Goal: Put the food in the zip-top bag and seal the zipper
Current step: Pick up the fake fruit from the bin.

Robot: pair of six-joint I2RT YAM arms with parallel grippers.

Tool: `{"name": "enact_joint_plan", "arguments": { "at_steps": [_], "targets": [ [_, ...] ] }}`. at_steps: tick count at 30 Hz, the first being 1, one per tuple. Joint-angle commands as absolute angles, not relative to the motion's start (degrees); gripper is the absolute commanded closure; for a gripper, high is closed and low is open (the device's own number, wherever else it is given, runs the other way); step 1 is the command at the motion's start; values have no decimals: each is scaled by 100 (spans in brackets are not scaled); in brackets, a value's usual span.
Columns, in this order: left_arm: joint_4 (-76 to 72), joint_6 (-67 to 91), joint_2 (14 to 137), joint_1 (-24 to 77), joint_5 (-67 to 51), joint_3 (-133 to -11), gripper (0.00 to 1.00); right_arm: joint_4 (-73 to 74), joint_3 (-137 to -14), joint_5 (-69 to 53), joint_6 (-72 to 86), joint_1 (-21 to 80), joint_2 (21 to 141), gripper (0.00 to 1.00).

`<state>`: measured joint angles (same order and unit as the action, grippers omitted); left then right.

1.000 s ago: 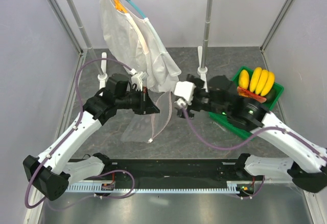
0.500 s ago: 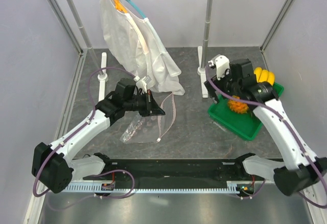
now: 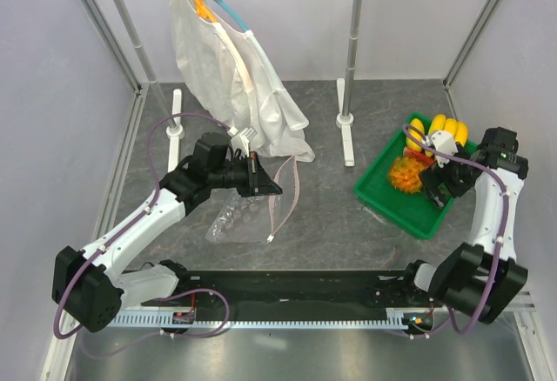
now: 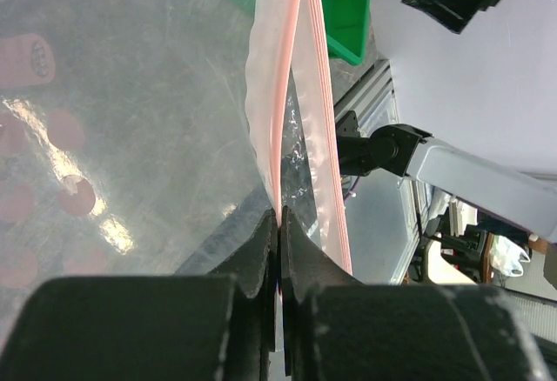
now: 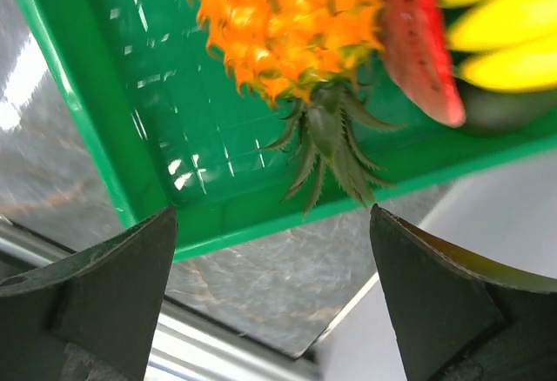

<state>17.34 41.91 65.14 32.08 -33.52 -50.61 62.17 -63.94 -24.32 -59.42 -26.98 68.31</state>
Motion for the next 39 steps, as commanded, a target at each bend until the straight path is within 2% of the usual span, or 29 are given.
{"name": "enact_joint_plan", "arguments": {
  "at_steps": [1,9,19,29,32,34,35,37,38,39],
  "targets": [
    [1494,4315,6390,3208,-3516,-5150,98,6382,-6232,-3329,-7918,-3031,7285,2],
    [1503,4289,6363,3208,-3559,-5115,98,5986,-6100,-3586,-8947,-3173,8085,3],
    [1573,4271,6372,3208,-3603,-5071,98,4458,-5599,-3533,-8886,-3304,8604,3],
    [1643,4228,6372,3199,-3683,-4992,98,3710,-5282,-3700,-8719,-3445,9026,9],
    [1713,4184,6381,3199,-3691,-4975,98,3402,-5107,-3718,-8684,-3472,8983,16],
    [1775,4122,6346,3199,-3674,-4983,98,3209,-5028,-3718,-8553,-3480,8965,32],
    [1862,4026,6328,3199,-3665,-5001,98,3147,-5010,-3718,-8491,-3472,8930,46],
    [1924,3964,6293,3199,-3604,-5010,98,3076,-4957,-3709,-8464,-3489,8886,60],
    [1960,3920,6258,3199,-3586,-5010,98,3094,-4957,-3718,-8446,-3489,8816,71],
    [1995,3903,6258,3199,-3595,-5010,98,3094,-4957,-3744,-8403,-3498,8763,76]
  ]
}}
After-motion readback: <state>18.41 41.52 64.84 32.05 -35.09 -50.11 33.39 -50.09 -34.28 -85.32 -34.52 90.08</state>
